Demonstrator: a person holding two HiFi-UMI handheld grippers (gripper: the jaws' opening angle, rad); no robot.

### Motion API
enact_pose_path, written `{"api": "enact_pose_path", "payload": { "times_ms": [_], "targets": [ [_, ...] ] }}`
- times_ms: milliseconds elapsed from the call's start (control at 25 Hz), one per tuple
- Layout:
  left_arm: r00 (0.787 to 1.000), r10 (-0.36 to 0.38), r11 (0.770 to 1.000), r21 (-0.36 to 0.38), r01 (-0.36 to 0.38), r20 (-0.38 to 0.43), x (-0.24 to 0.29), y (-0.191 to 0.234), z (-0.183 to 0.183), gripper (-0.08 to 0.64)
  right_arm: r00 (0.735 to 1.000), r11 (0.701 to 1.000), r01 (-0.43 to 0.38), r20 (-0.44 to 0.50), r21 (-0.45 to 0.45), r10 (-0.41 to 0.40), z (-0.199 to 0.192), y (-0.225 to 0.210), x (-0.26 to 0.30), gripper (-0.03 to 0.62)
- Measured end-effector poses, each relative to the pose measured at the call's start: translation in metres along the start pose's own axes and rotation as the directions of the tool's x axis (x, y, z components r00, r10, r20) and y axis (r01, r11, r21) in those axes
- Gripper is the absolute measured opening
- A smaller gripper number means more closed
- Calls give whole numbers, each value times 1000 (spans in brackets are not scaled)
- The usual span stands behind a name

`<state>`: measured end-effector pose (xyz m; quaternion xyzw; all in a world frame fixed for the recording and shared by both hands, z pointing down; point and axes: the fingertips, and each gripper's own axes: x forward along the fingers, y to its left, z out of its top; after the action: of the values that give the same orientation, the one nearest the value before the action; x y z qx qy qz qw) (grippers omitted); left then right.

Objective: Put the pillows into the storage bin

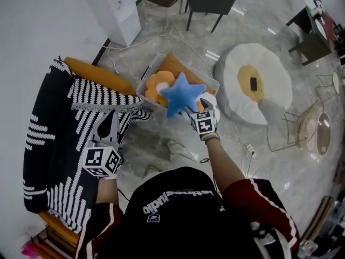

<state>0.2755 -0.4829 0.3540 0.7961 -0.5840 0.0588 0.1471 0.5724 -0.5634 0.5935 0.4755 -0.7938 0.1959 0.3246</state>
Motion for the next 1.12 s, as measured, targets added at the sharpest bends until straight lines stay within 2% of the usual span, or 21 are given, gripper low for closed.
{"api": "enact_pose_path", "payload": {
  "times_ms": [200,360,480,560,680,800,960,1120],
  "targets": [
    [992,98,995,-23,-96,78,-59,40,27,3,995,996,-67,77,-54,71,58,57,-17,334],
    [970,212,977,-63,-205,118,-109,80,33,3,977,980,-152,130,-128,169,112,111,-17,334],
    [947,292,955,-90,-281,137,-150,106,33,3,956,951,-206,159,-229,246,145,162,-25,330],
    [924,350,936,-96,-339,153,-180,121,35,3,934,914,-255,163,-314,317,162,206,-29,330],
    [881,437,899,-109,-424,180,-230,142,35,3,890,848,-338,156,-409,429,178,278,-38,330],
    [838,509,860,-139,-490,196,-278,157,30,3,837,787,-413,151,-458,527,186,347,-59,325],
    [782,587,810,-167,-563,210,-337,170,24,3,739,697,-501,165,-514,653,202,434,-103,311],
    [741,630,777,-168,-607,233,-386,172,22,3,651,609,-531,176,-589,738,210,500,-151,302]
  ]
}}
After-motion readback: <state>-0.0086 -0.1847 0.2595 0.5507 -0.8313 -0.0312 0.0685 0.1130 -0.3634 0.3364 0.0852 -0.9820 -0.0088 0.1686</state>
